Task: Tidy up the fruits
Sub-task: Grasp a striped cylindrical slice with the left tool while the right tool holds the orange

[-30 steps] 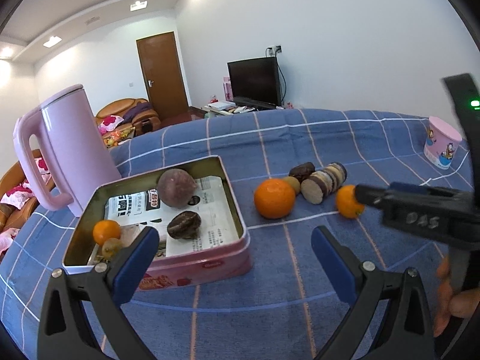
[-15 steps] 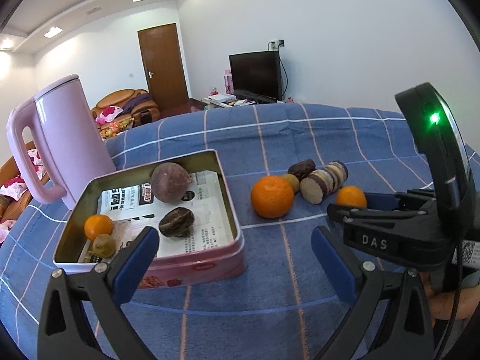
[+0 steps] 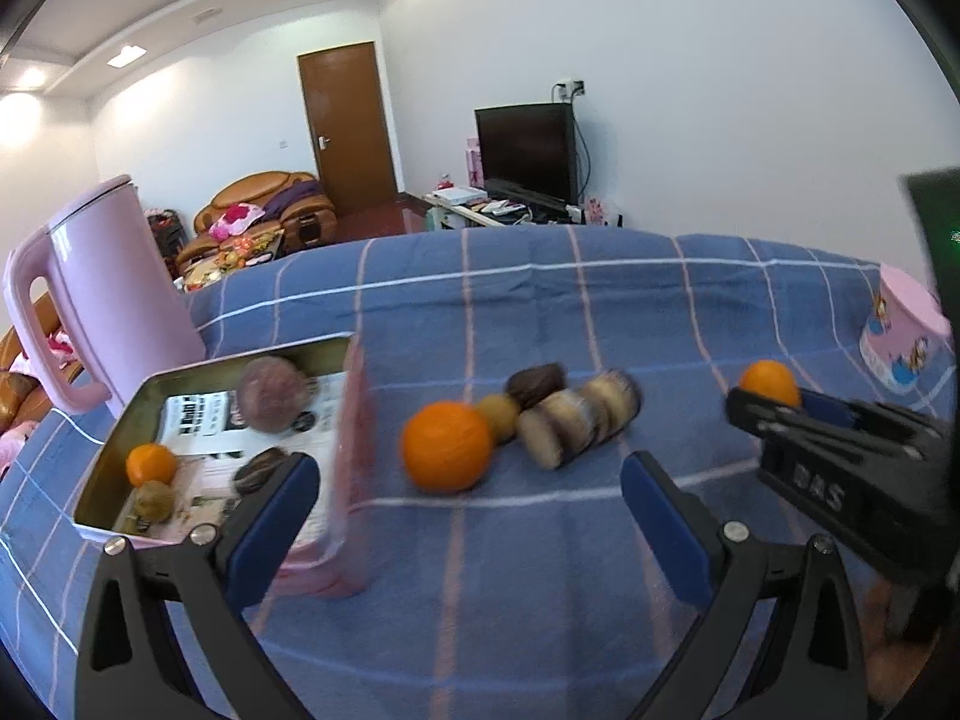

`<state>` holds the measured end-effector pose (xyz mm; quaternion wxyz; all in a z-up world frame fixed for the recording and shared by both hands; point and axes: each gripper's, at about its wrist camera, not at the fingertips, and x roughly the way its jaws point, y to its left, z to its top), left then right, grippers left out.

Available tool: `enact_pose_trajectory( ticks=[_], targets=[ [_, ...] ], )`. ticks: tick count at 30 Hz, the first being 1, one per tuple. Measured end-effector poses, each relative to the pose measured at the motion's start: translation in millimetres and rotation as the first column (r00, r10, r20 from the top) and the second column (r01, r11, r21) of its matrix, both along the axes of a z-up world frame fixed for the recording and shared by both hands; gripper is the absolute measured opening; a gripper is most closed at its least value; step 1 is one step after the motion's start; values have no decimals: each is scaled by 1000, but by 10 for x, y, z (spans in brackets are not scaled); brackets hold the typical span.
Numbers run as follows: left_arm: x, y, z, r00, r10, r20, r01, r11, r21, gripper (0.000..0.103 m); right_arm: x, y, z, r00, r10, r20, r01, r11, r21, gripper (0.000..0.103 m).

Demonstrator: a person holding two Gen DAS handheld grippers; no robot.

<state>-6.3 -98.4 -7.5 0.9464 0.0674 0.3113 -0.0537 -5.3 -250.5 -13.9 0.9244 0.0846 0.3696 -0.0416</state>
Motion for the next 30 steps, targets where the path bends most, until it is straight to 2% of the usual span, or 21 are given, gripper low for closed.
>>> enact_pose_trajectory(
  ticks=[4,7,11,13,16,19,27,30],
  targets=[
    [191,-320,11,998,55,-34,-56,998,-31,95,-63,-240,72,997,-66,37,68,996,-59,36],
    [333,-502,-36,991,109,-72,-111,993,-31,91,-73,-441,114,993,-105,47,106,994,-9,37],
    [477,-641,-180,961,256,-107,-257,966,0,88,-106,-560,181,987,-144,67,145,989,-16,37],
    [485,-749,-229,950,293,-103,-293,956,23,87,-121,-603,213,985,-154,78,155,988,-9,37],
    [441,-969,-234,956,285,-73,-278,956,88,87,-147,-677,245,982,-168,84,167,986,15,37],
    [417,-1038,-240,955,285,-80,-279,957,76,88,-185,-778,238,977,-198,83,196,980,25,37],
    [582,-840,-410,899,375,-226,-378,925,35,88,-171,-904,211,968,-238,72,235,971,54,37],
    [639,-818,-461,891,370,-261,-376,926,29,88,-165,-900,209,970,-233,68,229,971,62,37]
  ],
)
